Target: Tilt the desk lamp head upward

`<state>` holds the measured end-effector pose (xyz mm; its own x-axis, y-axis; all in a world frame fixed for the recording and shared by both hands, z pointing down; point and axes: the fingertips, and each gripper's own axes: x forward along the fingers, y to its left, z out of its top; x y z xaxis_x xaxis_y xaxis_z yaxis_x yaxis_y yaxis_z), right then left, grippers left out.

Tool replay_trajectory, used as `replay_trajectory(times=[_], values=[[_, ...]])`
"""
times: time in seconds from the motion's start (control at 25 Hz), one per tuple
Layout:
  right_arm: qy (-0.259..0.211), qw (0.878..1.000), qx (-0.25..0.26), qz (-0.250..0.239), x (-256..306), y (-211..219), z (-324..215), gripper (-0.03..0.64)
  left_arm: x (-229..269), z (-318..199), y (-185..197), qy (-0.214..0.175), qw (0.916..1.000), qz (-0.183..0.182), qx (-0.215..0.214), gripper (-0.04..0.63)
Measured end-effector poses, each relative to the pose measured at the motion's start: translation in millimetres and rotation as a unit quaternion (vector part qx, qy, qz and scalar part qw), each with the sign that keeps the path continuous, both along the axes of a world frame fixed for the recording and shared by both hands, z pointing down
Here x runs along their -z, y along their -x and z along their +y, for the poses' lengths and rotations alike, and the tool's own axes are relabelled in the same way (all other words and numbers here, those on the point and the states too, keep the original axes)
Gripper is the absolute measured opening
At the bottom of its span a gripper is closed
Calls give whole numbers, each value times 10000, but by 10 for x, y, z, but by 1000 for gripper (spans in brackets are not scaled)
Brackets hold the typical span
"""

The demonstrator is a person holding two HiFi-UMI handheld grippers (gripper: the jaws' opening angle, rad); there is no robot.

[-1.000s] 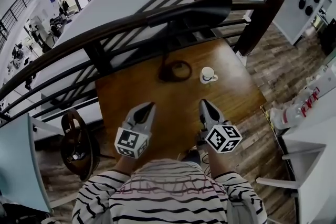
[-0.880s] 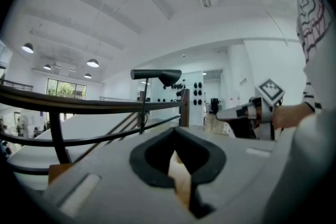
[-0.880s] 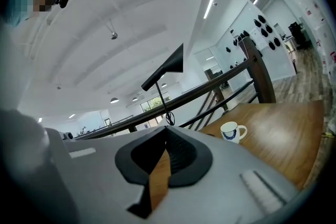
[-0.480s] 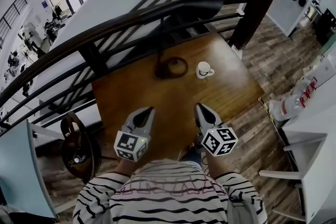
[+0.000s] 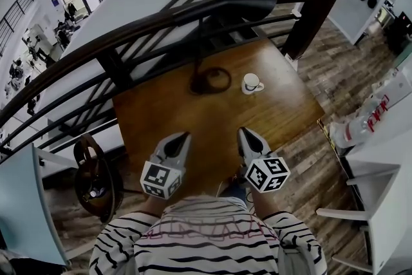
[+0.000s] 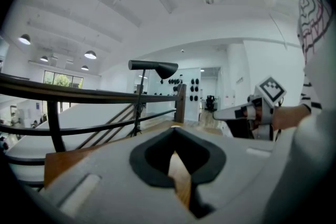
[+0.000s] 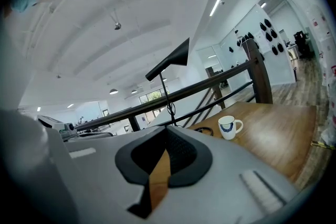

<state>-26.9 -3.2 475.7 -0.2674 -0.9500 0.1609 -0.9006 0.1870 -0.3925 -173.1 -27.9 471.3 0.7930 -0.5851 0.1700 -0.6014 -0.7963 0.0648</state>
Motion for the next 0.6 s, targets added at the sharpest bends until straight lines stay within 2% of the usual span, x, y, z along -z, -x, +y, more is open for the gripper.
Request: replay_trajectory(times=[0.6], values=[[20,10000,28,48,25,-21,-35,0,35,-19,-38,19,10000,86,3,3]])
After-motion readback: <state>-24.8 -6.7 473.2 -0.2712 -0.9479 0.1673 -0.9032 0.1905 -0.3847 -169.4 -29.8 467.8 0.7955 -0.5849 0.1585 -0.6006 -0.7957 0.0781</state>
